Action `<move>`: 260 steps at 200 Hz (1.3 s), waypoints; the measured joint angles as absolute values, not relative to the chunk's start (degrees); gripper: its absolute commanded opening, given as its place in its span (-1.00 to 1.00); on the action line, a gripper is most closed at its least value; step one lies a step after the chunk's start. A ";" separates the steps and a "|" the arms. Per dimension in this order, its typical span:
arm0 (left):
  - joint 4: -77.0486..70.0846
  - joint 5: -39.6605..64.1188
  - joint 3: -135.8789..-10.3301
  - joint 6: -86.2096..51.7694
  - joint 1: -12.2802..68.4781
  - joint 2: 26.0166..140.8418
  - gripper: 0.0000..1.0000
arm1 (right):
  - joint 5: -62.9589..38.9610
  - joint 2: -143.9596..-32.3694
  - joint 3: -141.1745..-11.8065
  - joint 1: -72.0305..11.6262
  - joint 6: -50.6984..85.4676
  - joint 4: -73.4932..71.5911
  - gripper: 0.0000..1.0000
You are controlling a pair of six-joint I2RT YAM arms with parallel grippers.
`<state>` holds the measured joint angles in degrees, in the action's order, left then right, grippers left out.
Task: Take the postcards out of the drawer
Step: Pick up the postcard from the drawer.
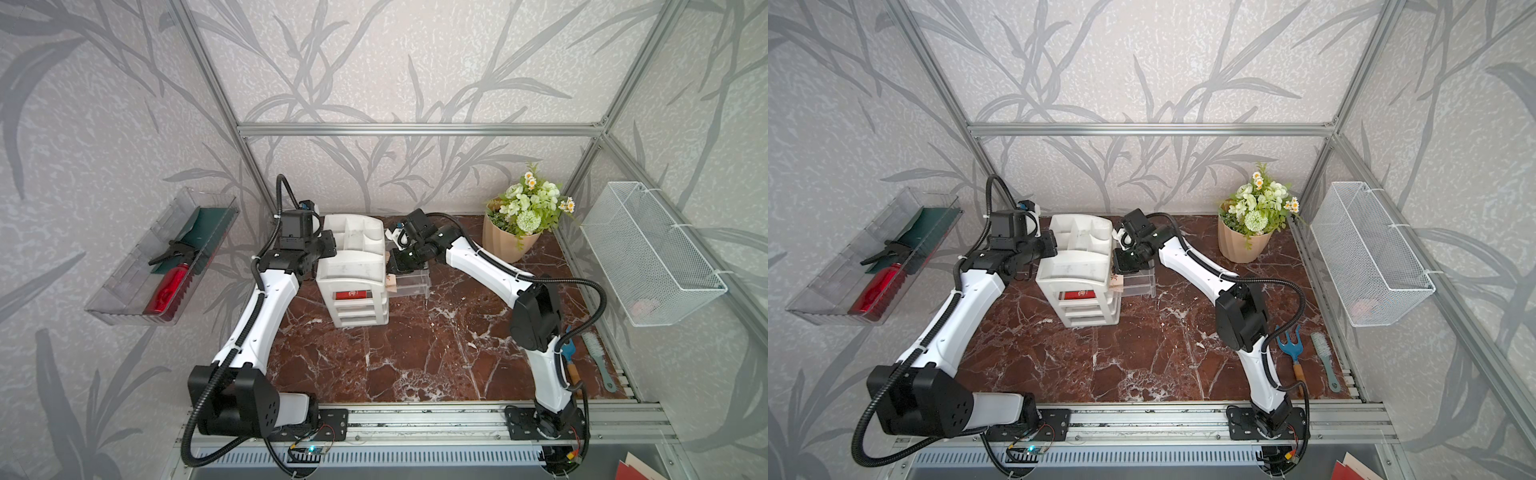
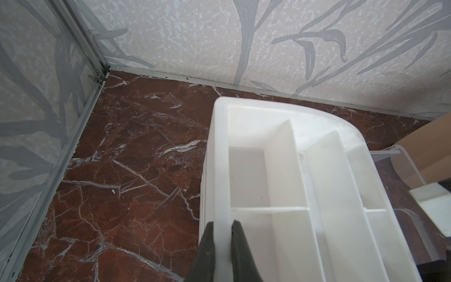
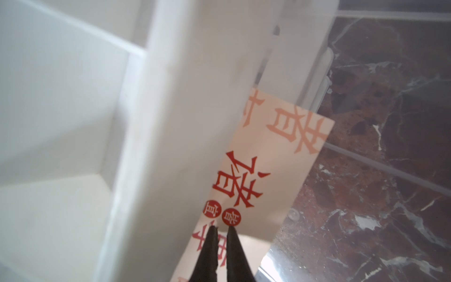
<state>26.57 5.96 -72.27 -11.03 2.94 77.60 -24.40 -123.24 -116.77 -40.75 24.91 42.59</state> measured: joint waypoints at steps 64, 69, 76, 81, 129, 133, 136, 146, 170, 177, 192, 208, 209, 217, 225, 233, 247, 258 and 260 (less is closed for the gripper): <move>26.57 5.96 -72.27 -11.03 2.94 77.60 -1.00 | -19.25 -129.80 -128.22 -41.63 22.31 52.56 -0.78; 26.57 5.96 -72.27 -11.03 2.94 77.60 -1.00 | -18.76 -130.13 -128.75 -41.67 22.13 53.30 -0.78; 26.57 5.96 -72.27 -11.03 2.94 77.60 -1.00 | -18.06 -130.50 -129.47 -41.69 21.89 54.13 -0.78; 26.57 5.96 -72.27 -11.03 2.94 77.60 -1.00 | -17.67 -130.61 -129.91 -41.69 21.63 54.63 -0.78; 26.55 5.96 -72.27 -11.00 2.94 77.60 -1.00 | -12.84 -130.87 -131.90 -41.69 20.21 59.51 -0.78; 26.55 5.96 -72.27 -11.00 2.94 77.60 -1.00 | -12.40 -130.89 -132.03 -41.69 20.05 59.77 -0.78; 26.55 5.96 -72.27 -11.00 2.94 77.60 -1.00 | -12.21 -130.91 -132.16 -41.69 20.01 59.96 -0.78; 26.55 5.96 -72.27 -11.00 2.94 77.60 -1.00 | -11.25 -130.91 -132.40 -41.71 19.79 60.58 -0.78; 26.57 5.96 -72.27 -11.00 2.94 77.60 -1.00 | -8.97 -131.02 -132.99 -41.80 19.46 62.04 -0.77; 26.55 5.96 -72.27 -11.00 2.94 77.60 -1.00 | -8.45 -131.02 -133.14 -41.80 19.40 62.30 -0.75; 26.55 5.96 -72.27 -11.00 2.94 77.60 -1.00 | -7.70 -131.02 -133.23 -41.85 19.25 62.72 -0.62; 26.57 5.96 -72.27 -11.00 2.94 77.60 -1.00 | -7.77 -131.00 -133.23 -41.85 18.98 62.67 -0.48; 26.57 5.96 -72.27 -11.00 2.94 77.60 -1.00 | -7.75 -131.00 -133.23 -41.85 18.96 62.67 -0.47; 26.55 5.93 -72.27 -11.00 2.94 77.60 -1.00 | -7.81 -131.00 -133.23 -41.89 18.65 62.59 -0.40; 26.55 5.93 -72.27 -11.00 2.94 77.60 -1.00 | -7.92 -130.91 -133.23 -41.91 18.68 62.46 -0.35; 26.57 5.93 -72.27 -11.00 2.94 77.60 -1.00 | -7.94 -130.74 -133.21 -41.95 18.74 62.33 -0.29; 26.55 5.93 -72.27 -10.98 2.94 77.60 -1.00 | -7.81 -130.28 -132.99 -41.95 18.65 62.24 -0.19; 26.57 5.93 -72.27 -10.96 2.94 77.60 -1.00 | -7.66 -130.13 -132.90 -41.95 18.55 62.26 -0.13; 26.55 5.93 -72.27 -10.96 2.94 77.60 -1.00 | -7.55 -130.10 -132.90 -41.95 18.63 62.26 -0.11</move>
<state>26.55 5.93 -72.27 -10.96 2.94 77.60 -7.55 -130.10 -132.90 -41.95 18.63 62.26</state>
